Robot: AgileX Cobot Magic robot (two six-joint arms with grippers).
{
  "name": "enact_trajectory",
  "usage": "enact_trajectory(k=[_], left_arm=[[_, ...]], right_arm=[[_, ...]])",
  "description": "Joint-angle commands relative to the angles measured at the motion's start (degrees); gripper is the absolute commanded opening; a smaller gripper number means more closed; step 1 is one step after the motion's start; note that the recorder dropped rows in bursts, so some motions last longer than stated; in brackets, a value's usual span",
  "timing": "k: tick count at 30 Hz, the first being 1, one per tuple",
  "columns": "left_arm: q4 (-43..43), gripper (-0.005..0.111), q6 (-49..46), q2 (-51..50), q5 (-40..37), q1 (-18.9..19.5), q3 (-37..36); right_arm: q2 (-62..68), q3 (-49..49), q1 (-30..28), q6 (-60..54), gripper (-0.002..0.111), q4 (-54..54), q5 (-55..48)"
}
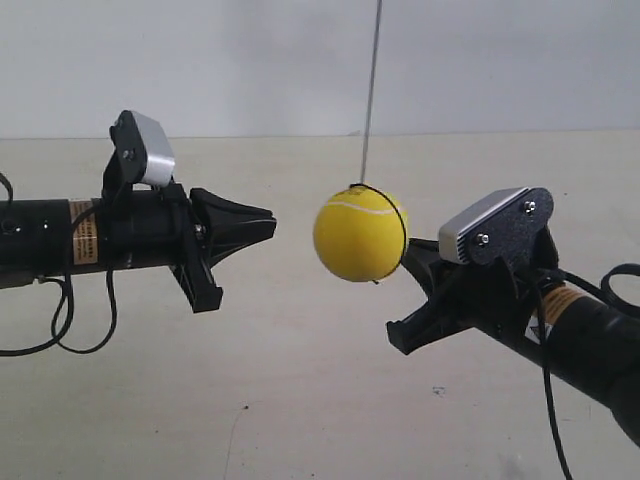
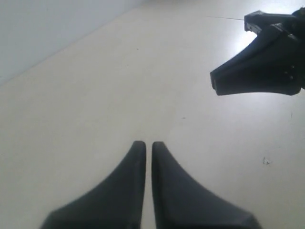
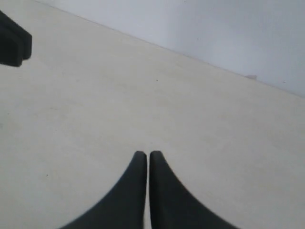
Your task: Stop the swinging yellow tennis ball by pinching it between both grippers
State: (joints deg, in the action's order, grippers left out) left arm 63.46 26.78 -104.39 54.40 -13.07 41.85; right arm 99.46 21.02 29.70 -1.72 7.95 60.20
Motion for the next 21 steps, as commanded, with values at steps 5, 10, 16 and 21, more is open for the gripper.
enact_trajectory(k=[5, 10, 16, 21], left_arm=[[1.69, 0.005, 0.36, -1.02, 4.33, -0.35, 3.0], [3.07, 0.005, -0.15, 0.96, 4.58, -0.35, 4.12], [3.87, 0.005, -0.63, 3.79, 4.51, -0.35, 4.12], [4.62, 0.005, -0.63, 5.02, 4.74, -0.35, 4.12]], right_arm=[[0.14, 0.8, 0.15, -0.73, 0.0, 0.34, 1.84], [0.14, 0.8, 0.15, -1.43, 0.0, 1.66, 4.95], [0.14, 0.8, 0.15, -2.71, 0.0, 1.89, 7.75], [0.14, 0.8, 0.15, -2.88, 0.0, 1.89, 8.57]])
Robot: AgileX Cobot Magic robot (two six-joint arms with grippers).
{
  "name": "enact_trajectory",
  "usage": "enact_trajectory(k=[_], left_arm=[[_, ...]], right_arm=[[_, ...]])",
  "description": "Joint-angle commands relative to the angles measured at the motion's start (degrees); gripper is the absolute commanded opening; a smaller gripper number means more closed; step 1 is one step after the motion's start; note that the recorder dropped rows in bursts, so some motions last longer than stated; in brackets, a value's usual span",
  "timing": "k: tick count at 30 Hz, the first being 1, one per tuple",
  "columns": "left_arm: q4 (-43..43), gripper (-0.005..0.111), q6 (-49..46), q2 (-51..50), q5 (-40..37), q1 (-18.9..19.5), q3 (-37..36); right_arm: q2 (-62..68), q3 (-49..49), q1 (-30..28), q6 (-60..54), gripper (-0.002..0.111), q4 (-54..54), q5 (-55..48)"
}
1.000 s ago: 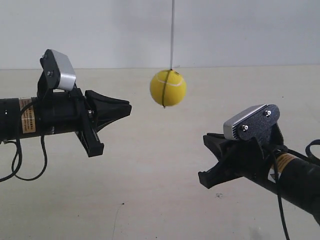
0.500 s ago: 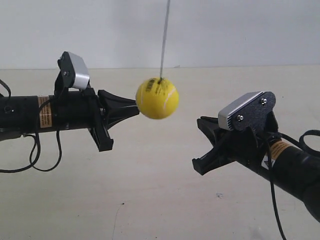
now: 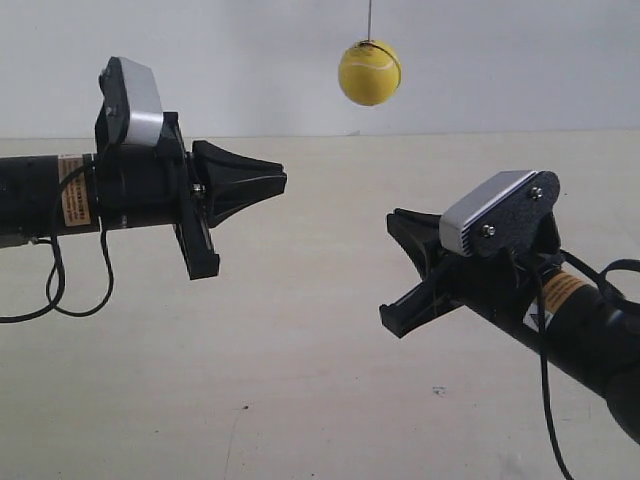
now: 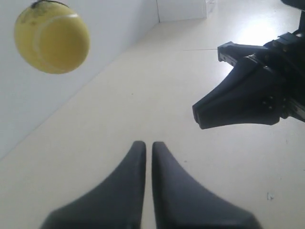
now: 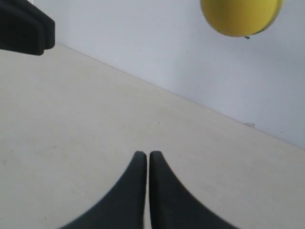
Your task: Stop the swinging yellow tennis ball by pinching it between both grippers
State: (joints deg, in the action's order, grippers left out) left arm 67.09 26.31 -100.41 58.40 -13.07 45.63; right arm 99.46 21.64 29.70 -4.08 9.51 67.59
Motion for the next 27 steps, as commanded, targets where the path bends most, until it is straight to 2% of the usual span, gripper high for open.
enact_trajectory(k=[1, 7, 12, 18, 27], left_arm=[[1.3, 0.005, -0.16, 1.2, 0.74, -0.35, 0.34], [1.56, 0.005, -0.16, 1.26, 2.1, -0.94, 0.34], [1.45, 0.005, -2.43, 1.26, 1.9, -4.5, 0.34], [-0.5, 0.005, -4.5, 1.26, -2.28, -8.13, 0.37], [-0.86, 0.005, -5.97, 1.26, -2.76, -8.92, 0.37]], right_arm=[[0.14, 0.18, 0.15, -0.52, 0.0, 0.32, 1.17], [0.14, 0.18, 0.15, -0.52, 0.0, 0.32, 0.77], [0.14, 0.18, 0.15, -0.52, 0.0, 0.32, 0.74], [0.14, 0.18, 0.15, -0.17, 0.0, 0.32, 0.64], [0.14, 0.18, 0.15, -0.19, 0.0, 0.43, 1.02]])
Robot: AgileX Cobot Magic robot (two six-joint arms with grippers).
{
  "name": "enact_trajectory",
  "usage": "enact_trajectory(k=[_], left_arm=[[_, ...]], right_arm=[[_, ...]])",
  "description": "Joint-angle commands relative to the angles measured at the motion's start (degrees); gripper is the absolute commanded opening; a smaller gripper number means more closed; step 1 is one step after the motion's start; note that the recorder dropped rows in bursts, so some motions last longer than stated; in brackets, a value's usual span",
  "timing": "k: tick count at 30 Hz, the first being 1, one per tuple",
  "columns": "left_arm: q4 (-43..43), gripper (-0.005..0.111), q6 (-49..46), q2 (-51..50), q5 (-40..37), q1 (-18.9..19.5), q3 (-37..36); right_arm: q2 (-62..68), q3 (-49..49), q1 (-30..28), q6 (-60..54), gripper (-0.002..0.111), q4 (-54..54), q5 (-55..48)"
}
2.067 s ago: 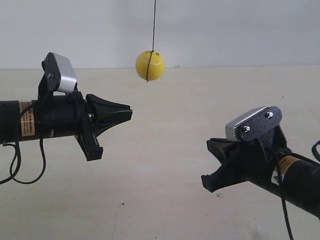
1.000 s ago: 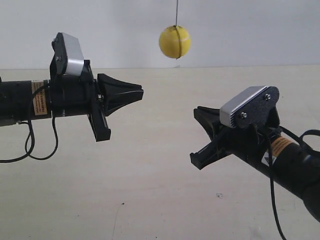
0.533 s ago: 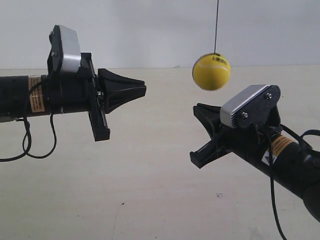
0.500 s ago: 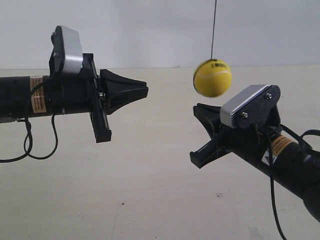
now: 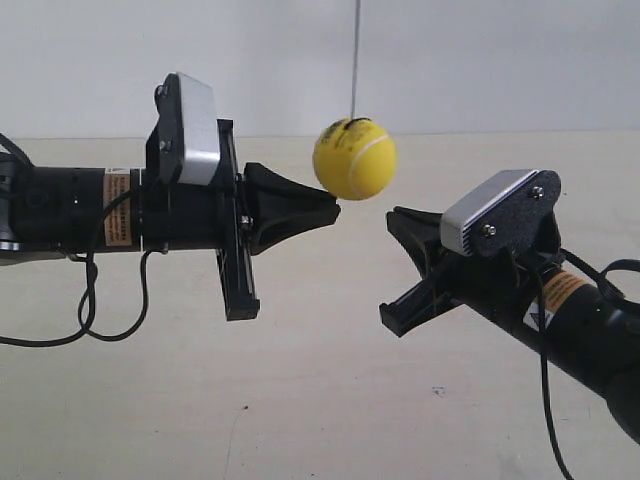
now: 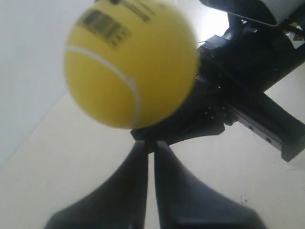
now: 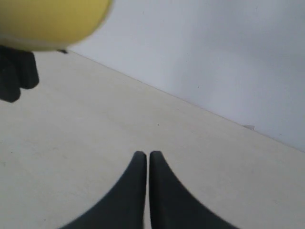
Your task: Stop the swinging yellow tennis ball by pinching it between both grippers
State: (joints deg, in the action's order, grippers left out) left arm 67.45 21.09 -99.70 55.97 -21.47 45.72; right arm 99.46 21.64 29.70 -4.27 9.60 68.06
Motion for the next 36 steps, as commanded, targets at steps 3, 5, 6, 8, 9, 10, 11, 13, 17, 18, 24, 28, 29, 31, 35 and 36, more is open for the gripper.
enact_trajectory(k=[3, 5, 6, 8, 9, 10, 11, 13, 17, 18, 24, 28, 29, 31, 35, 36], left_arm=[[-1.22, 0.005, -1.23, 0.55, -0.34, -0.52, 0.28], [-1.22, 0.005, -1.38, 0.55, -0.34, -0.52, 0.28], [-1.22, 0.005, -1.51, 0.55, -0.34, -0.52, 0.28], [-1.22, 0.005, -1.88, 0.55, -0.34, -0.52, 0.28], [-1.22, 0.005, -2.34, 0.55, -0.34, -0.52, 0.28], [-1.22, 0.005, -2.96, 0.69, -0.34, -0.52, 0.28], [-1.22, 0.005, -3.46, 0.69, -0.34, -0.52, 0.28], [-1.22, 0.005, -4.27, 1.09, -0.34, -0.52, 0.28], [-1.22, 0.005, -4.16, 2.47, -1.65, -0.52, 0.28], [-1.22, 0.005, -4.16, 3.07, -2.59, -0.52, 0.28], [-1.22, 0.005, -3.33, 6.89, -9.82, -0.52, 0.17], [-0.86, 0.005, -1.88, 8.19, -9.89, -0.52, 0.17], [-0.61, 0.005, -1.62, 8.19, -9.33, -0.52, 0.17], [-0.48, 0.005, -1.48, 8.19, -8.48, -0.52, 0.17], [0.03, 0.005, -1.23, 8.19, -7.57, -0.52, 0.17], [0.03, 0.005, -1.23, 8.19, -7.57, -0.52, 0.17]], right_arm=[[0.14, 0.18, 0.15, 0.0, 0.0, 0.53, 0.68], [0.14, 0.18, 0.15, -0.12, 0.0, 0.54, 0.99], [0.14, 0.18, 0.15, -0.22, 0.0, 0.54, 1.2], [0.01, 0.18, 0.15, -0.6, 0.0, 0.41, 1.19], [-0.1, 0.18, 0.15, -0.76, 0.0, 0.41, 1.08], [-0.22, 0.18, 0.15, -0.77, 0.0, 0.41, 1.09], [-0.52, 0.18, 0.15, -1.07, 0.0, 0.41, 0.86], [-1.04, 0.18, 0.15, -1.7, 0.0, 0.41, 0.19], [-2.27, 0.18, 0.15, -2.24, 0.0, -0.29, -0.77], [-2.73, 0.18, 0.15, -2.39, 0.0, -0.29, -0.77], [-4.28, 0.18, 0.15, -3.33, 0.0, -1.77, -1.1], [-4.5, 0.18, 0.15, -3.21, 0.0, -1.56, -1.21], [-4.5, 0.18, 0.15, -2.9, 0.0, -1.41, -1.16], [-4.5, 0.18, 0.15, -2.12, 0.0, -0.63, -1.04], [-4.5, 0.18, 0.15, -2.1, 0.0, 1.75, -0.4], [-4.5, 0.18, 0.15, -2.1, 0.0, 1.78, -0.27]])
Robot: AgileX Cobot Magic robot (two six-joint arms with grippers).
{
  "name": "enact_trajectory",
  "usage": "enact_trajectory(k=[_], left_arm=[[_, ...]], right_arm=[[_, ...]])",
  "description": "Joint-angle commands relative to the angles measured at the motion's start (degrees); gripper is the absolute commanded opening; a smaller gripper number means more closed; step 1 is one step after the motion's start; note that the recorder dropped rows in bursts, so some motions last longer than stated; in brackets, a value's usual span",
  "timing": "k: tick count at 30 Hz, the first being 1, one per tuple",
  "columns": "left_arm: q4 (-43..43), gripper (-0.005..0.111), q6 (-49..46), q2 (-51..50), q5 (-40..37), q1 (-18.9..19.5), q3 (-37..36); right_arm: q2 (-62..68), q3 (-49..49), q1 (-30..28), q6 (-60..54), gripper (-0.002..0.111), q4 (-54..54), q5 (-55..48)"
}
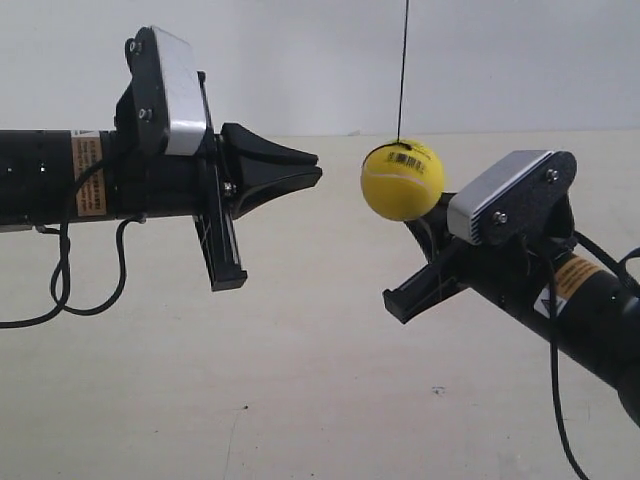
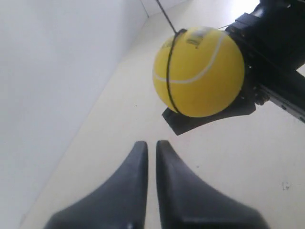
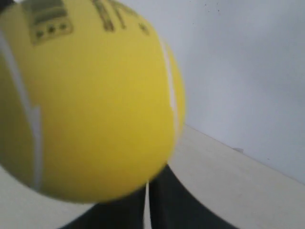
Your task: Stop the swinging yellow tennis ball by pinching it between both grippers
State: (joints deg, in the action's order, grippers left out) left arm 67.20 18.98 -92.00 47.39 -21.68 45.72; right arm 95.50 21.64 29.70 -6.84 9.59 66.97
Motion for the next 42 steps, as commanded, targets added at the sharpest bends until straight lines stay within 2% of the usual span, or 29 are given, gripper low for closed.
enact_trajectory(k=[1, 42], left_arm=[[0.28, 0.005, 0.88, 0.49, 1.14, -0.3, 0.17], [0.15, 0.005, 0.64, 1.08, -0.32, -0.3, 0.17]], right_arm=[[-0.54, 0.18, 0.15, 0.47, 0.0, 1.8, 0.82], [-3.66, 0.18, 0.15, -1.5, 0.0, 1.11, 0.37]])
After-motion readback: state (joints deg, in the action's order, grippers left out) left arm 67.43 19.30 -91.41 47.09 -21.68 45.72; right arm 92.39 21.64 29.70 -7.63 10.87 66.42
